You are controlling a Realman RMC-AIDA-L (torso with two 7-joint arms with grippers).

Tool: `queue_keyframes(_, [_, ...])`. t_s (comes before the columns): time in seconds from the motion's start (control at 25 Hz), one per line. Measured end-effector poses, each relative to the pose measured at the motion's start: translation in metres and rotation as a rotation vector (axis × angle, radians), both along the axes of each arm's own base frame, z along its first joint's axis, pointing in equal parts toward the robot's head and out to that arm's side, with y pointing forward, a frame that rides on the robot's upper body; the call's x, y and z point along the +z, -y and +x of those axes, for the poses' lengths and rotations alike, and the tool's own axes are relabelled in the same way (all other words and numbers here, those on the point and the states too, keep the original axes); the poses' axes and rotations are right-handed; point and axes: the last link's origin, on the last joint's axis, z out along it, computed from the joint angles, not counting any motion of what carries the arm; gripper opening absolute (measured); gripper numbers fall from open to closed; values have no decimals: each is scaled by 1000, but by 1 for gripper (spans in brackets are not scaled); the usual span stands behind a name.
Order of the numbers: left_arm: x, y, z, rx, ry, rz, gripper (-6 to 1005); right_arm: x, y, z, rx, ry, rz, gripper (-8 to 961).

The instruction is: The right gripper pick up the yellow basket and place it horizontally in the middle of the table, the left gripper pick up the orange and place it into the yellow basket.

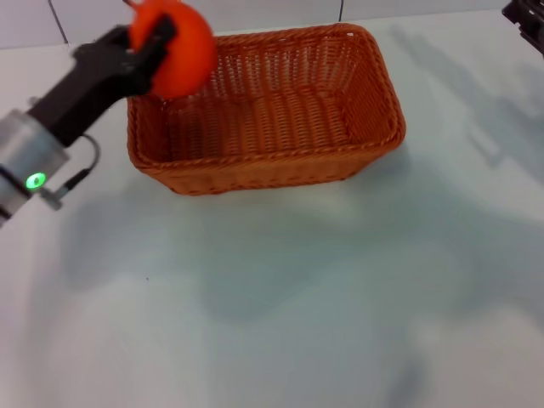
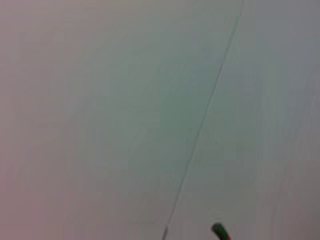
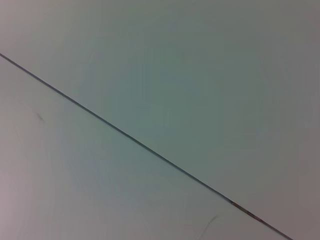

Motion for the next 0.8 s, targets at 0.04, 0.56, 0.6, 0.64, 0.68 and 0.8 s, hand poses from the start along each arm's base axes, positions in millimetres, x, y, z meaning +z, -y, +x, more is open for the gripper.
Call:
queue_keyframes(0.04, [-4, -2, 3, -2, -11, -15, 197, 1, 2, 1, -1, -3, 2, 626])
queue_keyframes(0.56, [1, 9, 0, 16, 113, 29, 682, 9, 21, 8, 34, 0, 32, 625])
queue_keyframes(0.6, [10, 15, -6, 36, 170, 83, 702, 10, 23, 8, 41, 8, 43, 625])
queue_keyframes(0.64, [14, 19, -10, 48, 197, 110, 722, 12, 24, 8, 50, 18, 55, 625])
queue_keyframes(0.68, [16, 20, -12, 54, 207, 121, 743, 14, 26, 9, 59, 35, 74, 625])
queue_keyframes(0.8, [30, 33, -28, 107, 285, 224, 803, 21, 35, 11, 105, 117, 157, 625])
